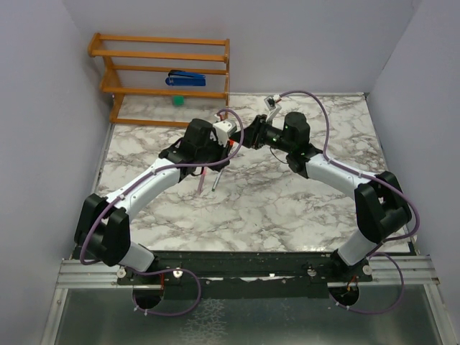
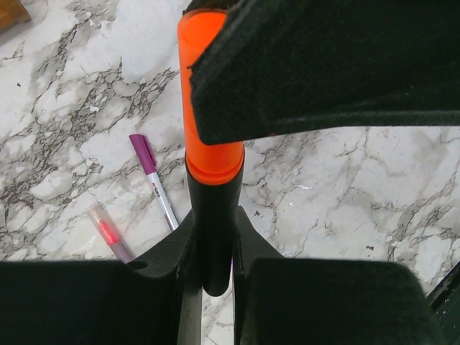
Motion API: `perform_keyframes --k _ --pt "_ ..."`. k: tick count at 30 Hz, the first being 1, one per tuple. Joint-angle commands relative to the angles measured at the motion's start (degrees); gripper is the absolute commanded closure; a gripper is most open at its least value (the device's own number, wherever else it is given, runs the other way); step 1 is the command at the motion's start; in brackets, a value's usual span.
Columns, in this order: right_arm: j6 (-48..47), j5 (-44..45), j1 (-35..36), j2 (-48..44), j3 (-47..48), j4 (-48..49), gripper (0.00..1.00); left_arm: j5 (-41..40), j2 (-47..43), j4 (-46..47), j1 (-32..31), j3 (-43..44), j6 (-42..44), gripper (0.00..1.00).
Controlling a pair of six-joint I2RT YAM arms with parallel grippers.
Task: Insert the pens into the pen caps
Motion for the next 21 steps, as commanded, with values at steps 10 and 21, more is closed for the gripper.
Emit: perform_keyframes --k 10,21 --pt "-0.89 -16.44 5.67 1.65 -2.60 -8.23 1.00 -4.75 -5.98 18.87 1.85 1.85 0.34 1.00" --pt "-4.16 -14.67 6.52 3.07 -0.07 -13.75 1.00 -4.94 -7.14 20.41 2.13 0.52 0.34 1.00"
